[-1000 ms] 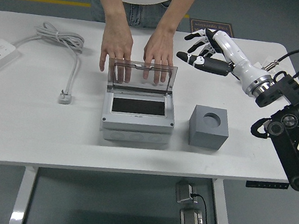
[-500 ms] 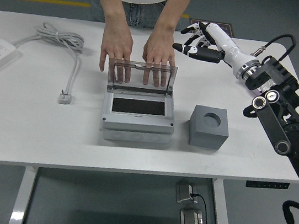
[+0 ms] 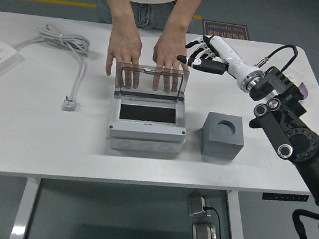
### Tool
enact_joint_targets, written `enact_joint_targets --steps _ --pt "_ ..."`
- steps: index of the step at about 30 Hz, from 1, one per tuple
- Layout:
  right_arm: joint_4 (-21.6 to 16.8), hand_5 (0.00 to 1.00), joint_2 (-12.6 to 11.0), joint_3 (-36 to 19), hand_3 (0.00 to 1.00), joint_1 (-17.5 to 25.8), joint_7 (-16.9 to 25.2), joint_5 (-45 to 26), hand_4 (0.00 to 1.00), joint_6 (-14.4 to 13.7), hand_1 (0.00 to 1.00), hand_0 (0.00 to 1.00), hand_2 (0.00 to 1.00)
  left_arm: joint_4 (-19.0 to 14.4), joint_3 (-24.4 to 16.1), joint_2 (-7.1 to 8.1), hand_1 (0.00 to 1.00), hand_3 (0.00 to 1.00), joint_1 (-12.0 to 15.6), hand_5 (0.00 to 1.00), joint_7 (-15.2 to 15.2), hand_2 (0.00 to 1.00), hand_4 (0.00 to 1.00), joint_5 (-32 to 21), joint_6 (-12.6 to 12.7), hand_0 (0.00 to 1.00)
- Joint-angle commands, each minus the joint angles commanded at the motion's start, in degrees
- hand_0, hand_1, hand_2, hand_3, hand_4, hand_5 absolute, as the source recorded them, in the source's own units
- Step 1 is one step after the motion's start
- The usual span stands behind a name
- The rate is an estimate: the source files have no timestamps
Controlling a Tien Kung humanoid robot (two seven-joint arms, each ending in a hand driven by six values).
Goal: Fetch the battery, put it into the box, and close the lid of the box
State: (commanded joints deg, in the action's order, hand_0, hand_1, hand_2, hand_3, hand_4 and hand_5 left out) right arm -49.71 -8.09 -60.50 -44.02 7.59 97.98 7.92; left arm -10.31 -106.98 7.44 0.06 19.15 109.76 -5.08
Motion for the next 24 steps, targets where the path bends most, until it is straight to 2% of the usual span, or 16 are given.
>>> enact_joint_targets --steps 12,19,24 --pt "-0.7 0.666 1.6 2.6 0.658 1.3 0.7 -0.4 0.949 0.0 0.467 0.470 0.563 0.0 0.1 -0.11 0.627 0.651 -0.2 0.243 -0.1 0.620 0.720 0.0 0.0 0.601" --pt "-2.2 0.667 1.3 3.6 0.659 2.0 0.5 -0.4 0.947 0.2 0.474 0.479 0.564 0.0 0.1 -0.15 0.627 0.652 -0.1 0.244 -0.1 0.620 0.720 0.0 0.0 0.600" --pt "-4.8 0.660 0.7 4.3 0.656 2.6 0.0 -0.2 0.942 0.4 0.472 0.482 0.563 0.0 0.0 -0.25 0.626 0.652 0.1 0.244 -0.1 0.620 0.720 -0.1 0.0 0.600"
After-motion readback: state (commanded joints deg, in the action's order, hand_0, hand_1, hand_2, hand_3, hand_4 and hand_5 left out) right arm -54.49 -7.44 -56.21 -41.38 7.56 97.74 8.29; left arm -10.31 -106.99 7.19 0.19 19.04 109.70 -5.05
